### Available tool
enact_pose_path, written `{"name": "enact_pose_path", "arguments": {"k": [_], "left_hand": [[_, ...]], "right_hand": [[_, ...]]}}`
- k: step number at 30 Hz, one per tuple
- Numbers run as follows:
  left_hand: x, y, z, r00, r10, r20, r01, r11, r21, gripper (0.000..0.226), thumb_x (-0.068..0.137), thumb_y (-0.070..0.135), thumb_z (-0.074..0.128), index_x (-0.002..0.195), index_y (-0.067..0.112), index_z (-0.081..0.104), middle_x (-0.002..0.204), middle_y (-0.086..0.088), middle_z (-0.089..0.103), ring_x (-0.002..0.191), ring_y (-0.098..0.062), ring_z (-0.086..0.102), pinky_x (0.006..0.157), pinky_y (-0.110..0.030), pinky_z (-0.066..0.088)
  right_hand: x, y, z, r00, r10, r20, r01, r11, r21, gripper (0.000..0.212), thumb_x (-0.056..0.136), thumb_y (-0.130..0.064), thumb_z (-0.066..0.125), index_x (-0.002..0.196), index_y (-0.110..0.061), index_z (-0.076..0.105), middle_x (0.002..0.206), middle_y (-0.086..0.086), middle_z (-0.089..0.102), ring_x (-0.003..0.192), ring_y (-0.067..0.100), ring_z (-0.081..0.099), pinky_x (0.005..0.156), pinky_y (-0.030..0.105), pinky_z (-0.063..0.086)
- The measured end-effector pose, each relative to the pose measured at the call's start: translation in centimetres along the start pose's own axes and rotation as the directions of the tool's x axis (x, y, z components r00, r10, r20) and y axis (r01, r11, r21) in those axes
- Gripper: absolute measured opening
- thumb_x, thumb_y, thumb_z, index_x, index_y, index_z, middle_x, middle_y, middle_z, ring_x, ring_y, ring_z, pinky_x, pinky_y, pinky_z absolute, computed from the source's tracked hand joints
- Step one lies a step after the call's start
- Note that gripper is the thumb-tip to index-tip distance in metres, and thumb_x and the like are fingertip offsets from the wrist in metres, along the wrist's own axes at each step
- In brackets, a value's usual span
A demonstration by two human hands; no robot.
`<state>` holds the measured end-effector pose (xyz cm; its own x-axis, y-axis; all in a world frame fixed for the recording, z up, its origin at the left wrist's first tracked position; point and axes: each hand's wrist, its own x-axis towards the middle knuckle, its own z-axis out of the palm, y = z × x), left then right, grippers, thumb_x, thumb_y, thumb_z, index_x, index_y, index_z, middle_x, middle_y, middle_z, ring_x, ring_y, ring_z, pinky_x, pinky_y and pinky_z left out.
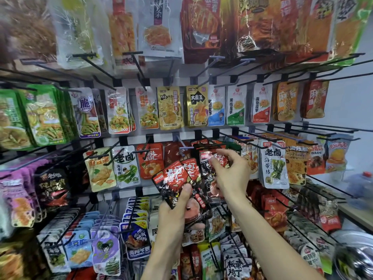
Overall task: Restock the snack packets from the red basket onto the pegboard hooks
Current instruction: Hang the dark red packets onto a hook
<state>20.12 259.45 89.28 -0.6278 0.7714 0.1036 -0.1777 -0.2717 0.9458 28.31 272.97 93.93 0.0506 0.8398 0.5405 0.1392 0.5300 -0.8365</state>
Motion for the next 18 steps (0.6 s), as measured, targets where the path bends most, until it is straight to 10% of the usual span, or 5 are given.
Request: {"name": "enact_pose_path", "arguments": {"k": [8, 14, 18], "left_hand": [[0.4, 0.5, 0.7, 0.999, 0.021, 0.034, -0.024, 0.997, 0.072, 0.044, 0.083, 0.048, 0.078, 0.073, 0.007, 0.066, 0.074, -0.009, 0.069, 0.065, -0.016, 0.071, 0.05, -0.036, 0.06], [1.0, -0.1, 1.2, 0.992, 0.009, 0.129, -0.024, 0.993, 0.116, 0.03, 0.089, 0.037, 0.081, 0.114, 0.023, 0.071, 0.09, -0.004, 0.077, 0.072, -0.023, 0.076, 0.047, -0.034, 0.06], [1.0, -0.7, 2.6, 0.98, 0.034, 0.198, -0.07, 0.981, 0.179, 0.031, 0.091, 0.026, 0.082, 0.118, 0.03, 0.068, 0.097, -0.001, 0.08, 0.072, -0.022, 0.077, 0.044, -0.031, 0.057]], "right_hand": [[0.4, 0.9, 1.1, 0.999, -0.042, 0.011, 0.044, 0.982, -0.182, 0.03, 0.094, -0.037, 0.075, 0.121, -0.024, 0.075, 0.118, -0.002, 0.059, 0.119, 0.017, 0.054, 0.093, 0.022, 0.03], [-4.0, -0.3, -2.3, 0.983, 0.1, 0.155, -0.137, 0.959, 0.246, 0.028, 0.084, -0.048, 0.08, 0.102, -0.027, 0.075, 0.1, -0.011, 0.074, 0.092, 0.003, 0.069, 0.081, 0.02, 0.056], [-3.3, -0.2, -2.6, 0.938, 0.23, 0.259, -0.322, 0.856, 0.405, 0.03, 0.078, -0.02, 0.09, 0.103, -0.015, 0.075, 0.095, 0.003, 0.078, 0.093, 0.016, 0.076, 0.083, 0.029, 0.061]]}}
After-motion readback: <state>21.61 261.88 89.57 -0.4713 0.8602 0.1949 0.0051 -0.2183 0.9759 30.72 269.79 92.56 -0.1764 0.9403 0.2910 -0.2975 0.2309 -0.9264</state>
